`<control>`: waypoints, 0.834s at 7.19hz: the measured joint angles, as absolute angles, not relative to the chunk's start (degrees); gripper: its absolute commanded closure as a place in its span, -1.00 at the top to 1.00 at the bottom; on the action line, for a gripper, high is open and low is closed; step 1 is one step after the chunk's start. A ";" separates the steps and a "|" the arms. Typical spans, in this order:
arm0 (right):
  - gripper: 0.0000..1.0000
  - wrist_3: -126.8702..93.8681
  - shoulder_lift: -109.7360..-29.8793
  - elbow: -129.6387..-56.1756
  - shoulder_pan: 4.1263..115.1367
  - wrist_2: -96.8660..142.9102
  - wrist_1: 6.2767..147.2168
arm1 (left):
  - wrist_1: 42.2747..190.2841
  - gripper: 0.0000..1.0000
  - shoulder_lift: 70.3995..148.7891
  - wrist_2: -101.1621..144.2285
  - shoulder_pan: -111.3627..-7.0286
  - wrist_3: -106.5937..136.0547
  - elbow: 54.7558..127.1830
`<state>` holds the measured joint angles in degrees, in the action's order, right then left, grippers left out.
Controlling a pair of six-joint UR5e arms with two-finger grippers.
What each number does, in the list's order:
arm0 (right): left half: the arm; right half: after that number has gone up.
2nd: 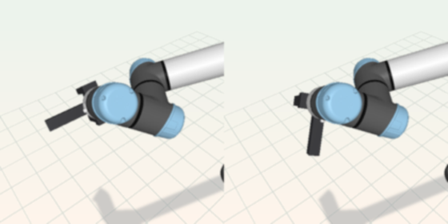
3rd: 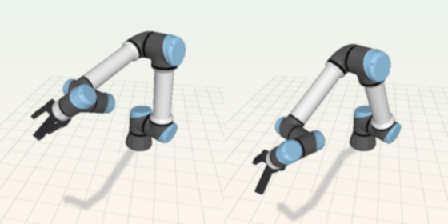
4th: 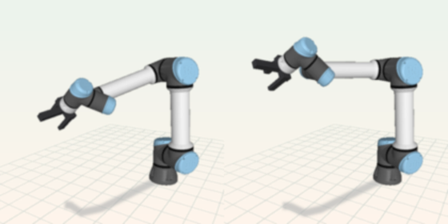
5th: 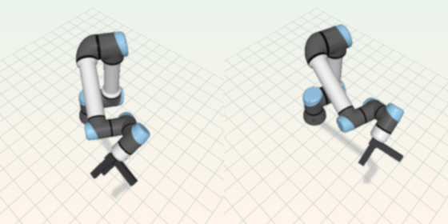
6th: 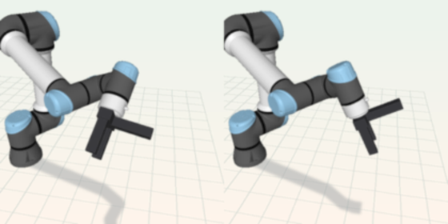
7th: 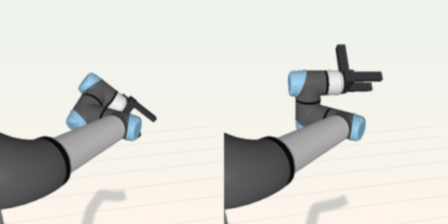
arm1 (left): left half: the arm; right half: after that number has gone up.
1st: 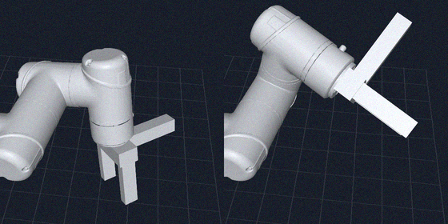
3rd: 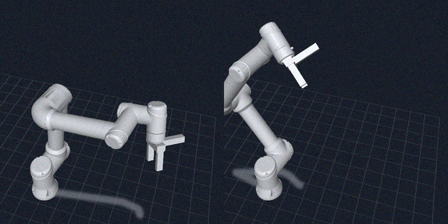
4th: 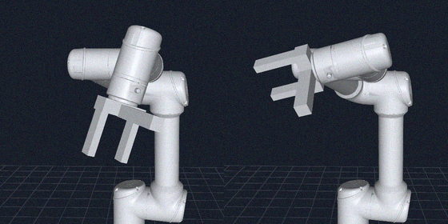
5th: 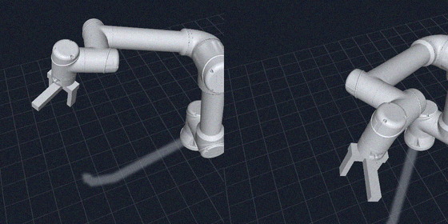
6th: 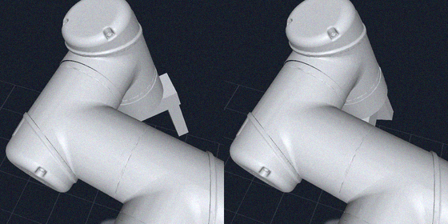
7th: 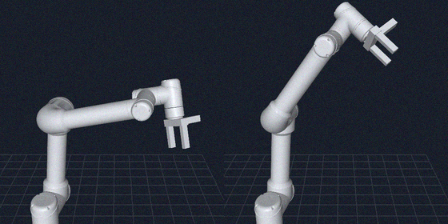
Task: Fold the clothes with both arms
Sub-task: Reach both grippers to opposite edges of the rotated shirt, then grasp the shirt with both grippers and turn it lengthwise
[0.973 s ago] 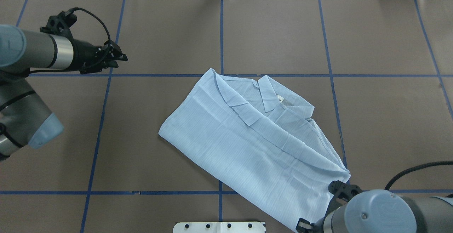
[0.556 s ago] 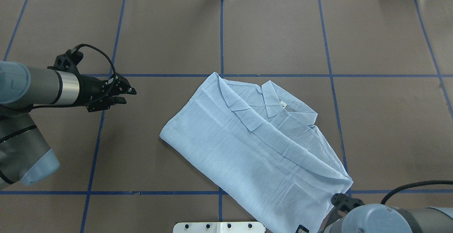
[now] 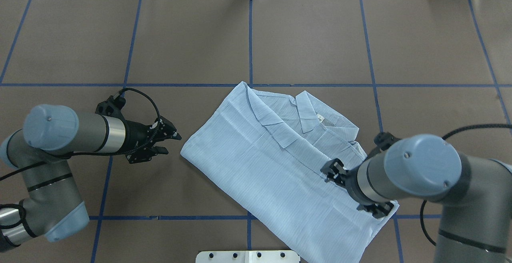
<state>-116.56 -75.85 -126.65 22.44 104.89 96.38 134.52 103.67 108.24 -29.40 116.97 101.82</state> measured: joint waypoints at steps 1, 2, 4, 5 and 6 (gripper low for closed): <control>1.00 -112.08 -72.65 -122.47 25.54 104.52 96.22 | 131.93 0.19 106.74 107.43 -28.23 117.42 100.30; 1.00 -108.63 -70.91 -119.84 27.30 104.02 96.03 | 129.27 0.19 109.40 106.82 -27.51 117.52 98.68; 1.00 -105.57 -70.01 -117.37 28.79 103.61 95.91 | 127.29 0.19 110.73 106.37 -27.08 117.31 97.58; 1.00 -105.19 -69.92 -116.68 29.22 103.56 95.90 | 126.47 0.20 110.63 106.35 -27.09 117.27 98.08; 1.00 -105.03 -69.87 -116.15 29.52 103.56 95.87 | 124.13 0.21 110.54 106.35 -27.03 117.27 98.94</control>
<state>-105.03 -69.87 -116.15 29.52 103.56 95.87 124.13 110.54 106.35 -27.03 117.27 98.94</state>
